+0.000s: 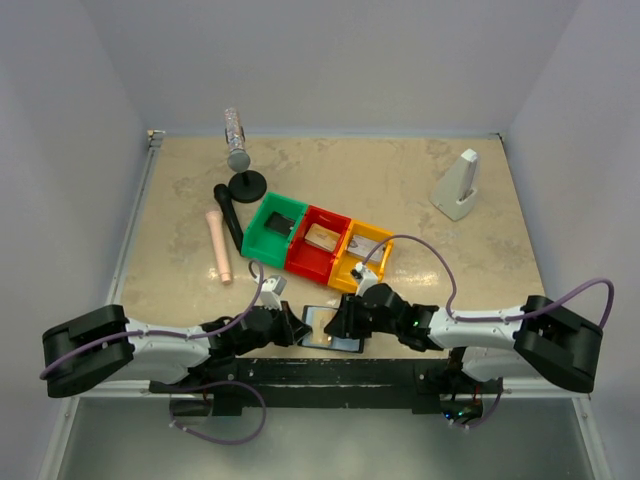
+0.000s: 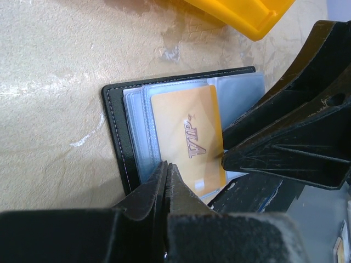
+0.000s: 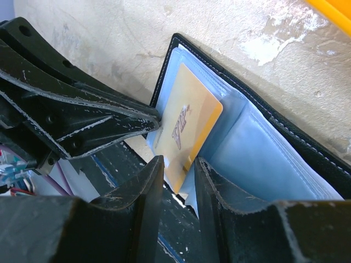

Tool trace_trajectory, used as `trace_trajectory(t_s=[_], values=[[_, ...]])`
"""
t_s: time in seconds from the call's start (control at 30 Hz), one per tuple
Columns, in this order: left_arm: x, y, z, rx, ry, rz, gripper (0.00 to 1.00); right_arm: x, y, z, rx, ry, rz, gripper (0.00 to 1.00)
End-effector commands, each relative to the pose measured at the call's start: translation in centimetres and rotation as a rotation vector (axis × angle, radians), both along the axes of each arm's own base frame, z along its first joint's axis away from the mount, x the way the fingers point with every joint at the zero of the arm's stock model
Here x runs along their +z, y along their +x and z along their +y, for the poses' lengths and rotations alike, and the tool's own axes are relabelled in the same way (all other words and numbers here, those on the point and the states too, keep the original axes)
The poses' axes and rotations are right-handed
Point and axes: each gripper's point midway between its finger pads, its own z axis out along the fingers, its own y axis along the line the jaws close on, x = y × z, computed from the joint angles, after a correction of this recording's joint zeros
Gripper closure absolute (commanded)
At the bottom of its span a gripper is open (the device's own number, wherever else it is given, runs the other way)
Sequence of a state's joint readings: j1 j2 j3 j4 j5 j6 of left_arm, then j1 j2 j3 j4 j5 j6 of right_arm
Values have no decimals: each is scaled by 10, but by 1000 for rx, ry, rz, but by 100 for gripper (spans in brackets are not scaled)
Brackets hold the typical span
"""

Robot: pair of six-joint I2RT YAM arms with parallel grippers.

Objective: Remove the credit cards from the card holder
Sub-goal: Remove the credit card from the card holder.

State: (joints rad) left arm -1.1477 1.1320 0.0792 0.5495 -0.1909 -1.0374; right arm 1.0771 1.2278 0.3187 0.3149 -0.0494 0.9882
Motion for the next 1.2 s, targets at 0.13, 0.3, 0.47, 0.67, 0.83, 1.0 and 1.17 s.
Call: trace_trajectory(t_s=[0.13, 0.3, 0.47, 0.67, 0.83, 1.0, 1.17], values=[[-19, -8, 13, -9, 66, 30, 100, 17, 5, 13, -4, 103, -7, 66], [-19, -9, 11, -15, 61, 36, 100, 19, 5, 16, 6, 115, -4, 66], [-20, -11, 8, -30, 56, 45, 100, 20, 4, 19, 20, 119, 2, 66], [-20, -13, 4, -44, 45, 51, 100, 22, 3, 23, 30, 143, 15, 66], [-20, -13, 3, -48, 45, 50, 100, 25, 5, 24, 26, 154, 15, 66], [-19, -12, 3, -44, 46, 47, 100, 26, 7, 21, 13, 161, 18, 70], [-20, -11, 6, -33, 55, 45, 100, 27, 8, 18, 2, 175, 21, 77]])
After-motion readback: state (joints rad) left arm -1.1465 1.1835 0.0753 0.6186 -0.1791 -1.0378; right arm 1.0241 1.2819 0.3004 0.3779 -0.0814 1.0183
